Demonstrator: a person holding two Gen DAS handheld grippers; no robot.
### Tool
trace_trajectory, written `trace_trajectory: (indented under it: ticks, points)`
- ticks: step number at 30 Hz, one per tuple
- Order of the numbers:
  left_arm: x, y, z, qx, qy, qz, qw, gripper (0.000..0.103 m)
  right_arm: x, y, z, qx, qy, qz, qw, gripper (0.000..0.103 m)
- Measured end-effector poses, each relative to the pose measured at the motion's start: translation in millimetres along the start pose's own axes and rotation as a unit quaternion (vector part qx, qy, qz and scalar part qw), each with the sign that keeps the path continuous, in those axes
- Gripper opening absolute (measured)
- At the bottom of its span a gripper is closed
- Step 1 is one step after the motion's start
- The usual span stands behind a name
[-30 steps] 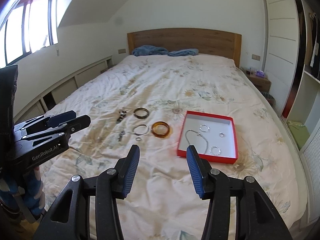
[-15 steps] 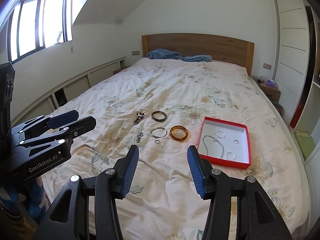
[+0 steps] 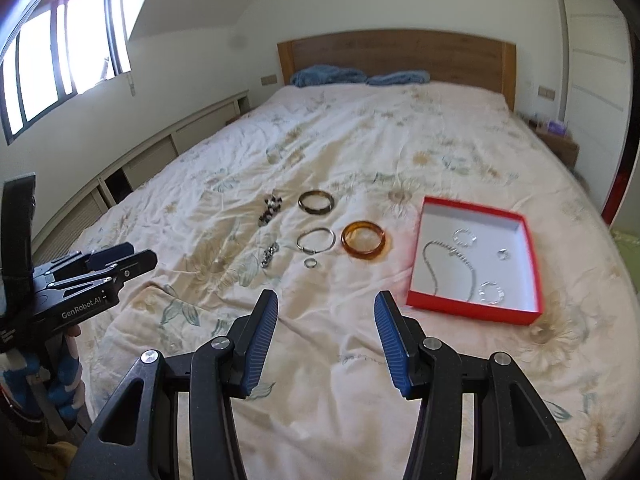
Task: Organize jewelry
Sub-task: 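Move both tools back toward the silver watch and small ring, then grasp the silver watch with the left tool while the right tool grasps a small silver ring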
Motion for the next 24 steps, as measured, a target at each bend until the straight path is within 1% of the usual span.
trace_trajectory:
  ticks: [3, 6, 10, 14, 18, 21, 24]
  points:
    - [-15.2, -1.6, -34.8, -0.020, 0.001, 0.009, 0.9998, 0.046, 3.8, -1.3, -41.7, -0.025, 0.014, -0.002, 1.000, 0.050]
    - [-19.3, 3.3, -72.7, -0.037, -0.004, 0.007, 0.9993, 0.046, 3.4, -1.2, -81.7, -0.049, 0.027, 0.001, 0.998, 0.048]
    - [-11.1, 8.6, -119.7, -0.065, -0.026, 0.009, 0.9975, 0.046, -1.0, 3.1, -139.4, -0.078, 0.051, 0.008, 0.996, 0.045]
    - [-4.0, 14.1, -170.0, -0.090, -0.035, 0.011, 0.9953, 0.046, -5.3, 7.2, -187.9, -0.099, 0.068, 0.019, 0.993, 0.043]
    - [-6.1, 17.1, -214.3, -0.106, -0.033, 0.016, 0.9937, 0.046, -8.2, 9.2, -225.8, -0.114, 0.085, 0.024, 0.990, 0.041]
    - [-9.5, 15.8, -235.4, -0.117, -0.034, 0.015, 0.9925, 0.045, -12.4, 8.8, -244.6, -0.121, 0.094, 0.029, 0.988, 0.039]
    - [-13.6, 10.9, -250.8, -0.123, -0.038, 0.016, 0.9916, 0.041, -16.1, 7.2, -264.6, -0.128, 0.100, 0.034, 0.986, 0.036]
Point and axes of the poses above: each gripper's, at about its wrist camera, not at the fingertips, and z roughly against the way its jaws point, x to its right, y to its top, the point moved 10 cm from there along -z, roughly the way its jaws point, and after that the axes turned 2 degrees about -x, right-handed, at the moved point
